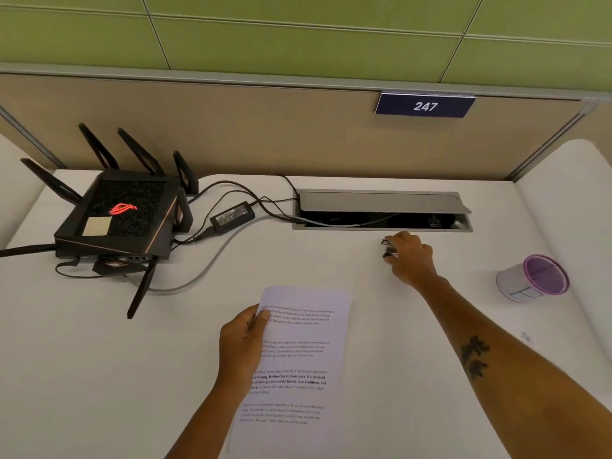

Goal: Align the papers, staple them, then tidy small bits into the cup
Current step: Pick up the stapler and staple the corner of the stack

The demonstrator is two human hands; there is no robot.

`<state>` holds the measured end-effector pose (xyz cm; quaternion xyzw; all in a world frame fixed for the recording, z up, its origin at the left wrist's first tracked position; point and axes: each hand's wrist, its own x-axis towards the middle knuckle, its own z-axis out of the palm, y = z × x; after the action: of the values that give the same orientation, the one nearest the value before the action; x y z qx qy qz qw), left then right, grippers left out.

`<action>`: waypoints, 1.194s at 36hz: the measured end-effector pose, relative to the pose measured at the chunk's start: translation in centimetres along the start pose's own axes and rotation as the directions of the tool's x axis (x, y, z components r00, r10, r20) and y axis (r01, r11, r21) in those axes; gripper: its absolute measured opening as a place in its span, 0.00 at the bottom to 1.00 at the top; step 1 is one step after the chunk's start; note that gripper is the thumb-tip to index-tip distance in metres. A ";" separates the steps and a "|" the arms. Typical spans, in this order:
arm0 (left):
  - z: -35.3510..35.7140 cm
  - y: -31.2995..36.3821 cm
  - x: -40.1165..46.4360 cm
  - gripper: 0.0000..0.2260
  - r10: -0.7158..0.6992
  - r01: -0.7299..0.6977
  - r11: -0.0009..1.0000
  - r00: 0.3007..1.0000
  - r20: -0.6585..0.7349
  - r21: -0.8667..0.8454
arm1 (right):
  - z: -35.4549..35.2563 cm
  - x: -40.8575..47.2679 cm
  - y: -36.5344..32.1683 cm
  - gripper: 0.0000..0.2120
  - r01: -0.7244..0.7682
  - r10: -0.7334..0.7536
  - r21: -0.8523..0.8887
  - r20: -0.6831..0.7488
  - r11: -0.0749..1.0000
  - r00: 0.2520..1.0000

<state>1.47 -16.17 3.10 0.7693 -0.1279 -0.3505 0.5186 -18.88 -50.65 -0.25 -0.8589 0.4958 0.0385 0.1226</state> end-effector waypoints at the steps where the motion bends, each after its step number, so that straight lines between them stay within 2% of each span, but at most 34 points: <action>1: 0.0 0.1 0.0 0.08 -0.003 0.003 1.000 1.000 0.000 0.003 | 0.0 0.0 0.0 0.23 0.000 0.000 0.010 -0.007 1.000 1.000; 6: 0.1 0.4 -0.1 0.09 0.005 -0.006 1.000 1.000 0.011 0.019 | 0.3 -0.6 -0.1 0.20 -0.021 0.024 0.098 -0.038 0.995 0.999; 11: 0.0 0.7 -0.6 0.09 0.001 -0.003 0.999 0.999 0.040 0.043 | -0.5 -2.8 -1.3 0.15 -0.049 0.059 0.311 -0.021 0.949 0.998; 16: -0.1 0.8 -1.3 0.08 0.012 -0.018 0.997 0.997 0.072 0.076 | -1.9 -6.3 -3.6 0.14 -0.092 0.041 0.671 0.091 0.735 0.995; 19: -0.1 0.9 -2.1 0.09 0.022 -0.032 0.995 0.994 0.104 0.097 | -4.1 -8.9 -5.8 0.14 -0.081 -0.035 0.762 0.136 0.643 0.990; 22: -0.2 1.2 -3.0 0.09 0.058 -0.075 0.990 0.989 0.137 0.120 | -6.0 -11.1 -7.9 0.13 -0.029 -0.166 0.795 0.162 0.607 0.973; 28: -0.7 1.6 -4.8 0.09 0.117 -0.159 0.967 0.971 0.208 0.200 | -8.9 -14.5 -12.2 0.16 0.145 -0.362 0.672 0.195 0.726 0.912; 32: -1.0 1.6 -5.9 0.09 0.148 -0.206 0.950 0.959 0.242 0.235 | -9.4 -15.8 -14.2 0.19 0.359 -0.517 0.525 0.188 0.771 0.835; 39: -1.4 1.1 -7.3 0.09 0.186 -0.267 0.920 0.942 0.281 0.287 | -10.3 -17.7 -15.9 0.23 0.551 -0.597 0.239 0.209 0.799 0.775; 43: -1.7 0.8 -7.9 0.07 0.214 -0.304 0.908 0.928 0.305 0.289 | -10.5 -18.7 -16.5 0.23 0.605 -0.619 0.137 0.239 0.784 0.748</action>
<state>-2.97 -10.88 7.43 0.7670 -0.3553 -0.3515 0.4024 -14.68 -29.63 16.22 -0.9567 0.1663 0.1006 0.2168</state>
